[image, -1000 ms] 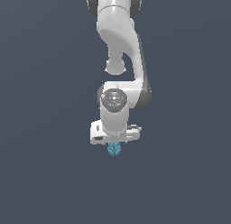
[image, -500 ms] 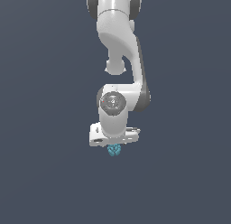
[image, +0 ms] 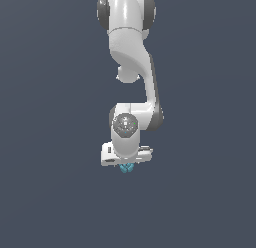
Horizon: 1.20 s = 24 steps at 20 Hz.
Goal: Pick up the object and move it to a goal position.
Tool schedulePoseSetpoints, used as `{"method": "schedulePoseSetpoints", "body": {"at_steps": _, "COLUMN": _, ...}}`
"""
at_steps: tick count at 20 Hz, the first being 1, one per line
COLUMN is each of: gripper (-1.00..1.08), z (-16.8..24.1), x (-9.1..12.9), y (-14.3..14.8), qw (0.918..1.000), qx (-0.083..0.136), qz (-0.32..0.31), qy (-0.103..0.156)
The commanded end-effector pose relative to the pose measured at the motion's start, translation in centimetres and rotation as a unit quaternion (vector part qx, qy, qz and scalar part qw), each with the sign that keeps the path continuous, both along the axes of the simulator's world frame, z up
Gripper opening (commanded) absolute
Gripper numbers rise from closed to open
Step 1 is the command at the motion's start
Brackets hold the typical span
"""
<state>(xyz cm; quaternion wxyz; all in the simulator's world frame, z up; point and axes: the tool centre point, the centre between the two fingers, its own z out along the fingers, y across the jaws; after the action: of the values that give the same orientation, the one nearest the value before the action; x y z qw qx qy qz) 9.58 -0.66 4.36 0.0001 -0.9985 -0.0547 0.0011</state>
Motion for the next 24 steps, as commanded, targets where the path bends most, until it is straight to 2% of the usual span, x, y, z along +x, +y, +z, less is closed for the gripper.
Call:
{"method": "schedulePoseSetpoints", "body": {"at_steps": 1, "gripper": 1.00, "z": -0.42, "x": 0.10, "y": -0.01, "qw": 1.0000, "qx": 0.000, "qz": 0.000, "qy": -0.001}}
{"method": "schedulePoseSetpoints", "body": {"at_steps": 4, "gripper": 1.00, "z": -0.29, "x": 0.20, "y": 0.00, "qw": 1.0000, "qx": 0.000, "qz": 0.000, "qy": -0.001}}
{"method": "schedulePoseSetpoints", "body": {"at_steps": 5, "gripper": -1.00, "z": -0.29, "x": 0.20, "y": 0.00, "qw": 1.0000, "qx": 0.000, "qz": 0.000, "qy": -0.001}}
{"method": "schedulePoseSetpoints", "body": {"at_steps": 17, "gripper": -1.00, "z": -0.26, "x": 0.15, "y": 0.01, "qw": 1.0000, "qx": 0.000, "qz": 0.000, "qy": -0.001}}
{"method": "schedulePoseSetpoints", "body": {"at_steps": 24, "gripper": -1.00, "z": 0.28, "x": -0.70, "y": 0.26, "qw": 1.0000, "qx": 0.000, "qz": 0.000, "qy": -0.001}}
